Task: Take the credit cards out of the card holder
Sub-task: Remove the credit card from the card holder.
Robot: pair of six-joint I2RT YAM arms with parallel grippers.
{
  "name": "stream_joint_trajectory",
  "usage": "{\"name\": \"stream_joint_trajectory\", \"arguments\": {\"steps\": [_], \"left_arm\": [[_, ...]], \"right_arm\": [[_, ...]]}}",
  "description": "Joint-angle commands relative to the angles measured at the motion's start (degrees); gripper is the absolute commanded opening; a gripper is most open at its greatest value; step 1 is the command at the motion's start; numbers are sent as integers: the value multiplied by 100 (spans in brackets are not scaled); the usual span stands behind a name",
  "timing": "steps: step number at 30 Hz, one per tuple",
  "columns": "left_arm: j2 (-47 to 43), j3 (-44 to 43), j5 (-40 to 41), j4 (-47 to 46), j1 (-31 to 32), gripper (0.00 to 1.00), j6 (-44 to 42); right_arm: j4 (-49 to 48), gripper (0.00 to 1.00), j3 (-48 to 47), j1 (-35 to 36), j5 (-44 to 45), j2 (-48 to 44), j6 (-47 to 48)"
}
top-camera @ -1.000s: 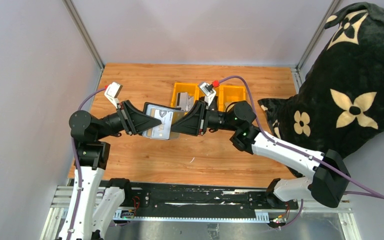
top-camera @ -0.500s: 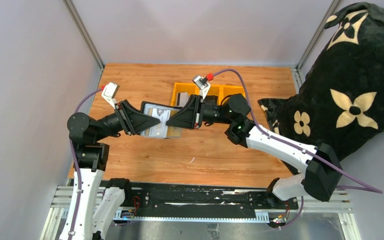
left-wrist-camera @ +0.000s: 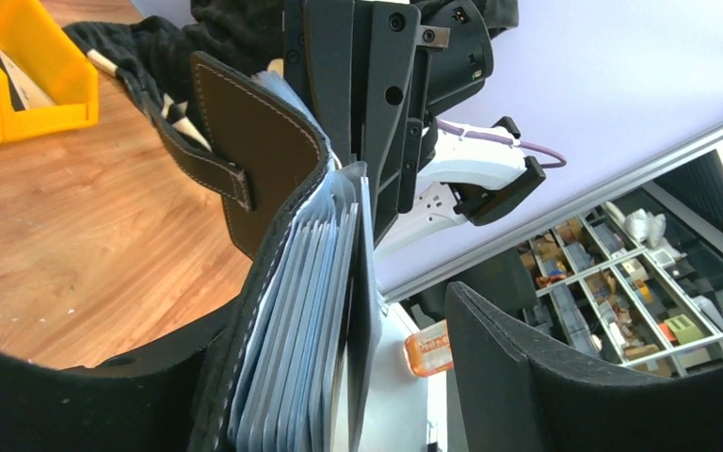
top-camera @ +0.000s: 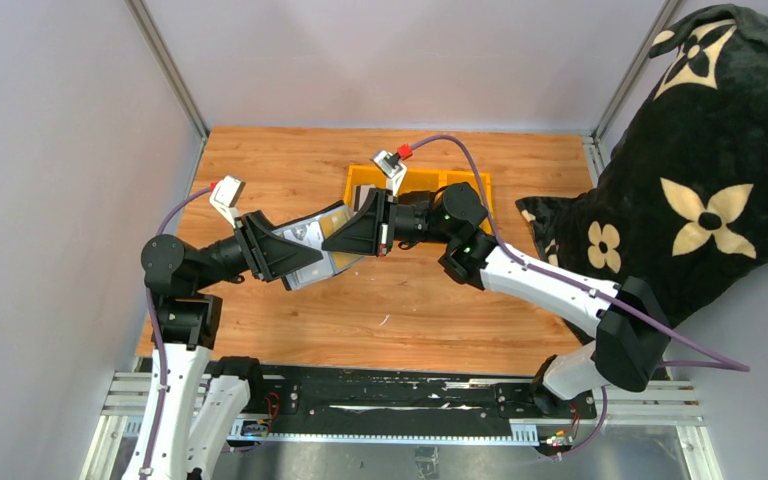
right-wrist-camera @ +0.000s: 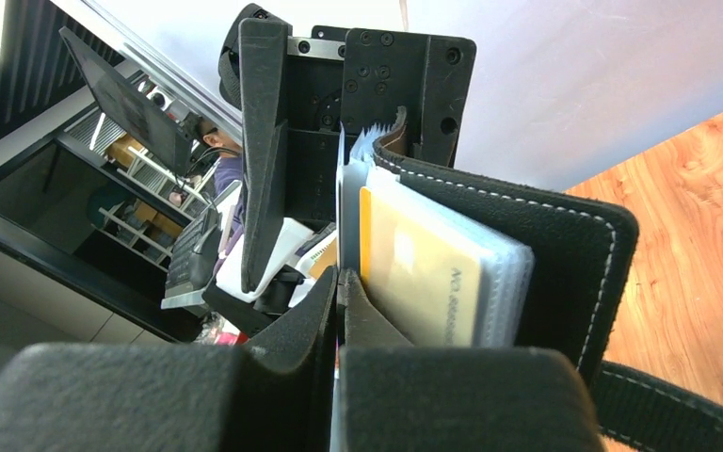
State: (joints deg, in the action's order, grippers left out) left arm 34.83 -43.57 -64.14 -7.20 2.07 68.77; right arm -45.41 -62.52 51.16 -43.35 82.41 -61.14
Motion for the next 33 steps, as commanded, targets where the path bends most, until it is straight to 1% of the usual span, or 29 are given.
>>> {"name": "stream_joint_trajectory", "arguments": {"steps": [1, 3, 5, 6, 9, 14, 17, 21, 26, 27, 29, 32, 33], "left_arm": [[-84, -5, -204, -126, 31, 62, 84], [-61, -55, -265, -128, 31, 55, 84], [1, -120, -345, -125, 34, 46, 71], [35, -155, -383, -124, 33, 43, 60], [116, -274, -495, -128, 31, 41, 19], [151, -343, -521, -129, 33, 32, -22], [193, -398, -536, -130, 32, 31, -22], [201, -459, -577, -129, 31, 29, -37], [208, -467, -554, -126, 31, 21, -35], [201, -468, -534, -127, 31, 19, -39], [203, -483, -493, -132, 36, 15, -47], [225, -524, -464, -127, 31, 10, -70], [225, -538, -453, -133, 31, 8, -81]], "right_arm": [[-241, 0, -242, 85, 105, 29, -27], [-184, 0, -214, 79, 131, 6, 23], [0, 0, -196, 66, 125, -54, 140], [53, 0, -168, 57, 125, -91, 192], [180, 0, -58, 0, 166, -225, 268], [180, 0, 268, -82, 335, -559, 351], [242, 0, 367, -166, 321, -671, 366], [233, 0, 491, -211, 294, -751, 350], [169, 0, 462, -199, 247, -716, 286], [141, 2, 404, -188, 197, -673, 241], [-10, 21, 296, -166, 53, -569, 106], [-236, 40, 245, -93, -32, -470, -9], [-270, 43, 244, -68, -33, -445, -11]]}}
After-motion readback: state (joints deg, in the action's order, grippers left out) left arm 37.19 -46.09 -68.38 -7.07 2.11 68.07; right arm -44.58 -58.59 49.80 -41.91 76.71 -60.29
